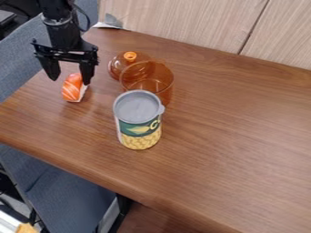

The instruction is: Placed the roll inside the brown transparent bowl

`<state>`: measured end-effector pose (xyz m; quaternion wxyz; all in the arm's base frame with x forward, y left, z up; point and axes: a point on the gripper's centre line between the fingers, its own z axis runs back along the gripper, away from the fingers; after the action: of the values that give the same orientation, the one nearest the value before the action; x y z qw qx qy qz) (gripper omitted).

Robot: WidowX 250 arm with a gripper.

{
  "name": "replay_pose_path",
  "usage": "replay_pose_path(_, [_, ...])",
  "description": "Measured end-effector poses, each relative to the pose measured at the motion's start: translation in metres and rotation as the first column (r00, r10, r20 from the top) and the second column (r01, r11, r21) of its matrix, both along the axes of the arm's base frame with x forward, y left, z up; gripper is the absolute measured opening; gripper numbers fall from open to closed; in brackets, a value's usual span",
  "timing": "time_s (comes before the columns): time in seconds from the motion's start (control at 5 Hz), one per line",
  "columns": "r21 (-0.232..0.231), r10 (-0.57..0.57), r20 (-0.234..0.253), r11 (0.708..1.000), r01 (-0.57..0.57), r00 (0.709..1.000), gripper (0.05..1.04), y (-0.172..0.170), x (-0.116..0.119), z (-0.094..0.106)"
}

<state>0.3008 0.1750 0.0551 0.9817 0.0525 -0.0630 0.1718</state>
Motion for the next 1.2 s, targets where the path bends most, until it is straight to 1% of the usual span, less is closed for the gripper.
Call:
replay_pose_path(0.2, [-0.025,-0.010,-0.009,1.000,0.010,1.000,1.001,-0.0030,0.0008,-0.0081])
replay_pose_path(0.4, [-0.046,-0.019,-0.006,0.999,0.019,1.000,0.961,-0.0061,0.0017,-0.0103])
replay_pose_path(0.6, [-0.035,-0.028,-0.014,0.999,0.028,0.999,0.679,-0.0054,0.0020,-0.0133])
replay_pose_path(0.8, [-0.042,-0.032,-0.011,0.999,0.031,0.999,0.582,-0.0070,0.0029,-0.0133])
replay_pose_path(1.0, [-0.037,-0.029,-0.016,0.999,0.028,0.999,0.582,-0.0063,0.0020,-0.0134])
replay_pose_path(1.2, [-0.019,-0.040,-0.049,0.999,0.039,0.998,0.582,-0.0067,0.0006,-0.0052])
